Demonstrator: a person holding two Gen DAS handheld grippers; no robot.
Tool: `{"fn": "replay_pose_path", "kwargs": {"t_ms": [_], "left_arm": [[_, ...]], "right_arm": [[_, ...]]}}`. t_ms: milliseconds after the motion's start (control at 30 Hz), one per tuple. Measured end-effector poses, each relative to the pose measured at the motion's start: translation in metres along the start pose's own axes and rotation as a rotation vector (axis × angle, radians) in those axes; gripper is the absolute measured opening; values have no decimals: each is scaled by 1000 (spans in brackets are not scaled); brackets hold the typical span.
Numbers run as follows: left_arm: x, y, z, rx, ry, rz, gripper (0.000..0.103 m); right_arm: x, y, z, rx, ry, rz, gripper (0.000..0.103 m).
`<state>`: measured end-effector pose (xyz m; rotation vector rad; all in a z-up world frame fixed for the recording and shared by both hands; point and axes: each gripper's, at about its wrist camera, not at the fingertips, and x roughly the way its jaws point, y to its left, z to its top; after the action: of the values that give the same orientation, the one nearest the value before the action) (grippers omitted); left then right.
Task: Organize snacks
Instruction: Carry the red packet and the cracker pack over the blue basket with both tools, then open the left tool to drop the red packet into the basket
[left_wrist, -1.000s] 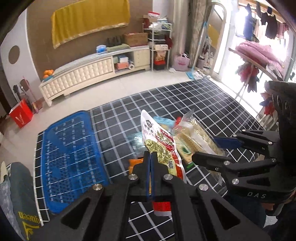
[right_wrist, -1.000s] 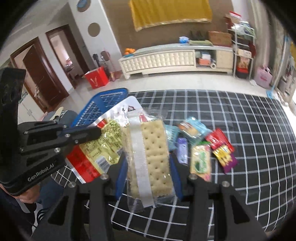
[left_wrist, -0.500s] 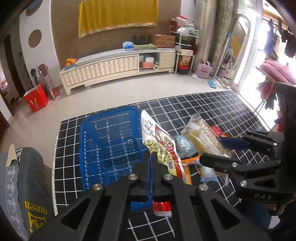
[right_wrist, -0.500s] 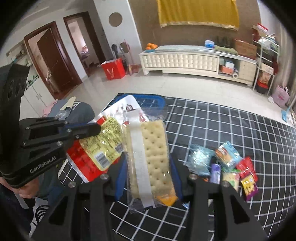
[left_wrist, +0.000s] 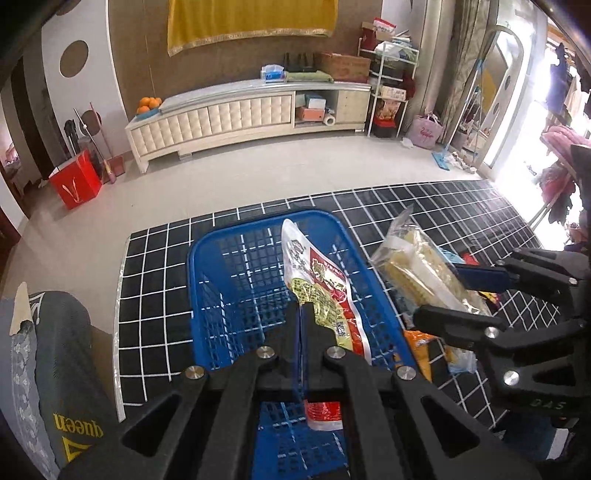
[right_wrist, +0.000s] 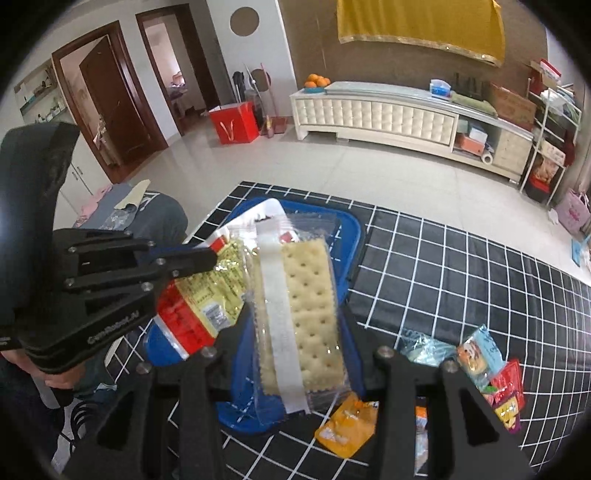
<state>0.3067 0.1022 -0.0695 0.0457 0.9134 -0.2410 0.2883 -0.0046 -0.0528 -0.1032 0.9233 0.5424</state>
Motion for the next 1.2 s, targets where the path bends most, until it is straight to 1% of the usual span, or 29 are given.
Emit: {"fn": "replay_pose_path", "kwargs": {"t_ms": [100, 167, 200, 267, 300, 367, 533, 800, 867, 933, 967, 1200], "left_arm": [[14, 4, 4, 3, 10, 18, 0], [21, 8, 9, 21, -7, 33, 2], [22, 10, 11, 16, -13, 38, 5], [26, 17, 13, -11, 0, 39, 24], [27, 19, 13, -20, 7, 42, 37], [22, 21, 10, -23, -5, 52, 37], [9, 28, 5, -48, -4, 62, 37], [-25, 48, -10, -91, -33, 91, 41], [-30, 55, -15, -102, -35, 94, 43], [-34, 61, -21, -108, -35, 100, 48], [-34, 63, -25, -111, -34, 102, 49], [-35, 76, -39, -132, -18, 118, 49]], "right_arm": [[11, -6, 3, 12, 16, -10, 48], [15, -9, 3, 18, 26, -17, 48], [17, -10, 2, 21, 30, -21, 48], [19, -10, 2, 23, 38, -26, 48], [18, -10, 1, 23, 41, -27, 48], [17, -11, 1, 23, 42, -30, 48], [12, -6, 4, 21, 40, -20, 48], [6, 20, 12, -6, 32, 2, 48], [9, 25, 14, -11, 38, 10, 48], [14, 32, 17, -16, 47, 16, 48], [17, 34, 18, -18, 50, 17, 48], [40, 50, 23, -45, 81, 12, 48]]}}
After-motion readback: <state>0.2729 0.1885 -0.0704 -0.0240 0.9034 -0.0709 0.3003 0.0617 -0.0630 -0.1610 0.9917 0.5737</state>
